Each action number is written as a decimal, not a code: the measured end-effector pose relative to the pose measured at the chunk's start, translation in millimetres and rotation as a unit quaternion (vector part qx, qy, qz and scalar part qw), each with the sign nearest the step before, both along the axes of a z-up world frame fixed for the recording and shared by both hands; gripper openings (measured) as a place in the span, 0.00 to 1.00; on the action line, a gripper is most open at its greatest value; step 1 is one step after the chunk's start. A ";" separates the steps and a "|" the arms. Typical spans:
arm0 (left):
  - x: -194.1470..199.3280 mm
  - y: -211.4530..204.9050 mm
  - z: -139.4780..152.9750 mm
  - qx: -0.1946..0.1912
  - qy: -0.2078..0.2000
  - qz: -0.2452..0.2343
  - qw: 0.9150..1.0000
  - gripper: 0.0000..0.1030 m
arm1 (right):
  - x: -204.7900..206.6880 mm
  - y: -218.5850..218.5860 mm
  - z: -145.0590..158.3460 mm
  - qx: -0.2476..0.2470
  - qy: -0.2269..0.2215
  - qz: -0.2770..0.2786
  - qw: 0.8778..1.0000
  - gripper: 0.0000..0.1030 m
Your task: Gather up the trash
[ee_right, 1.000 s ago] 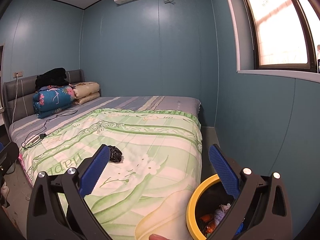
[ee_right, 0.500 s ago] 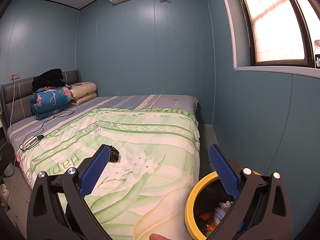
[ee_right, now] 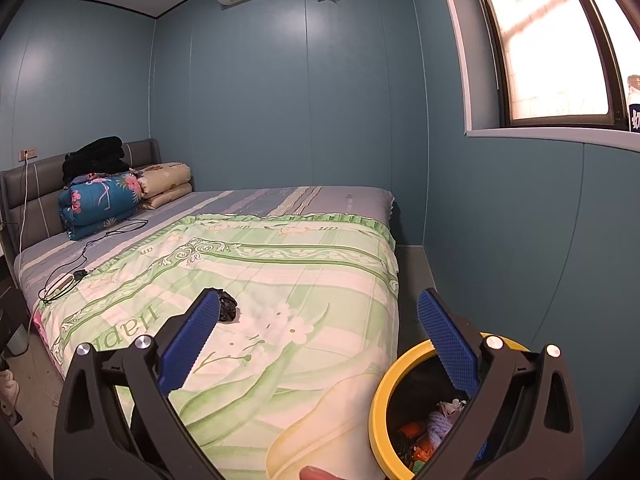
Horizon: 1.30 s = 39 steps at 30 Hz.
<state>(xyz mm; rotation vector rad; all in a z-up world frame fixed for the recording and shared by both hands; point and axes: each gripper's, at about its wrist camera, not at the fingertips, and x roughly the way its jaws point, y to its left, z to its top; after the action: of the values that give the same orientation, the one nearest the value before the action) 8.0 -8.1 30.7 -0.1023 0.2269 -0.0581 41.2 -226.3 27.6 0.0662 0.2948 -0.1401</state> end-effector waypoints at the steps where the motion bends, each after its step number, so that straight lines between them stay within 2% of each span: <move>1: -0.4 0.2 0.1 -0.001 0.000 0.000 1.000 0.92 | 0.1 -0.2 -0.1 0.000 0.000 0.000 1.000 0.92; 39: 2.1 2.2 -1.9 -0.003 0.007 -0.006 1.000 0.92 | 5.0 -4.3 -6.7 0.011 0.015 0.002 1.000 0.92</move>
<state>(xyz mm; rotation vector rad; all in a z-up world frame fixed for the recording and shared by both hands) 10.0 -5.9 28.8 -0.1078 0.2413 -0.0709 46.2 -230.6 20.9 0.0864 0.3256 -0.1345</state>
